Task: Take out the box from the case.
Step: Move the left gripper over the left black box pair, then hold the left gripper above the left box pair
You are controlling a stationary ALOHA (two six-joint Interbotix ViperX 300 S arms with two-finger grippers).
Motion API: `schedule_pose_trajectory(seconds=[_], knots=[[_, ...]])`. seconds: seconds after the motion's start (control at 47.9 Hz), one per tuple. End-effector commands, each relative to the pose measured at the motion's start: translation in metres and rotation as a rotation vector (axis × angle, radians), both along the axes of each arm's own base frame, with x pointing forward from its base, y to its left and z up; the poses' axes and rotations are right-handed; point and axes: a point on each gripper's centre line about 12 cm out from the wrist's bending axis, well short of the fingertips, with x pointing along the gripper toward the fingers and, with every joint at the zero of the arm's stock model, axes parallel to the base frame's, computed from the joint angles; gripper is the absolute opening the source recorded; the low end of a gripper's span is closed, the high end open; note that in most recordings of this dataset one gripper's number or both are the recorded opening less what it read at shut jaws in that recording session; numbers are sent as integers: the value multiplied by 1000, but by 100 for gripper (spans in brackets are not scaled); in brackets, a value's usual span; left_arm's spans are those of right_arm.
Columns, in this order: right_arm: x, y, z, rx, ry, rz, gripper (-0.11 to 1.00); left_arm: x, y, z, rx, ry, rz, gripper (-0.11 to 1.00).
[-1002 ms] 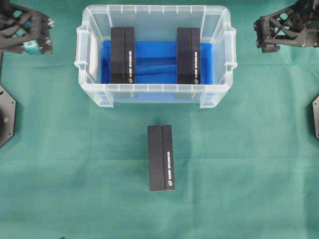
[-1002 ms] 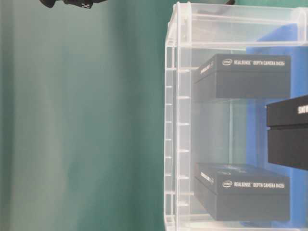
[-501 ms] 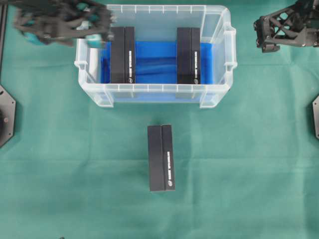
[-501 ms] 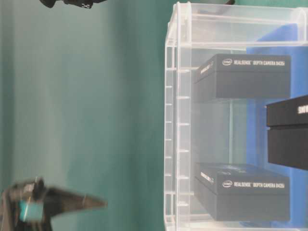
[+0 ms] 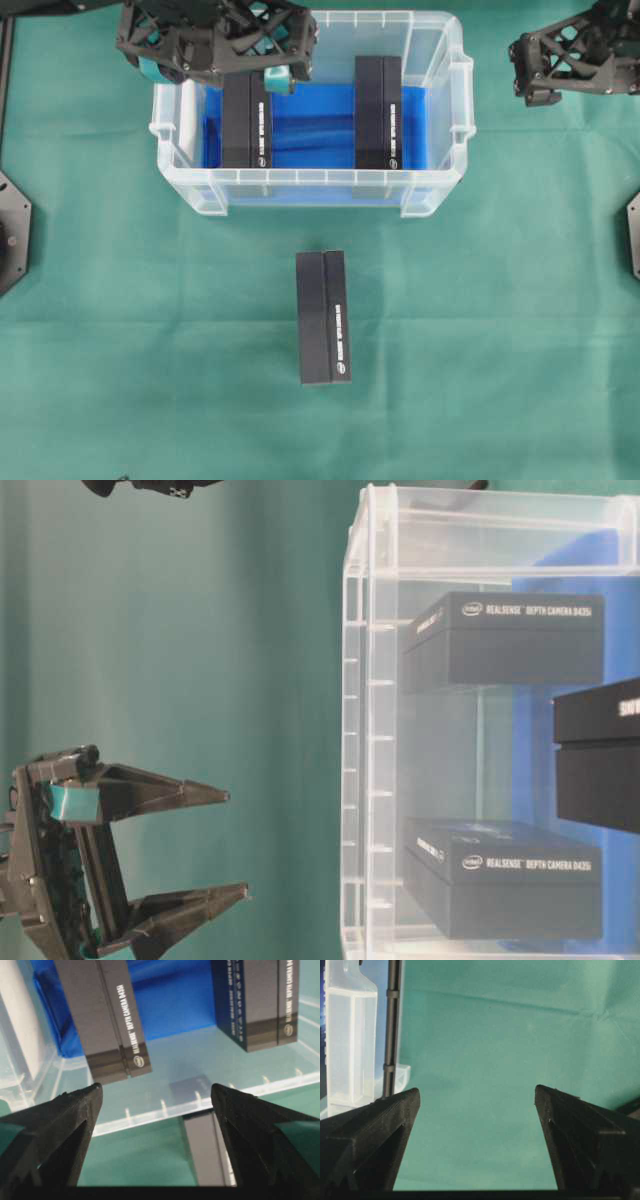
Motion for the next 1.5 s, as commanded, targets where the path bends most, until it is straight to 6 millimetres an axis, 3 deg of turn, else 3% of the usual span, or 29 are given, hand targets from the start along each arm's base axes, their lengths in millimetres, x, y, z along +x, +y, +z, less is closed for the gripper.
schedule_pose_trajectory(seconds=[0.0,1.482], knots=[[0,2,7,-9,-26,10,91,-2,-1,14,12,-32,4,89],[2,3,7,-14,-34,19,91,-8,-4,8,-5,-4,34,89]])
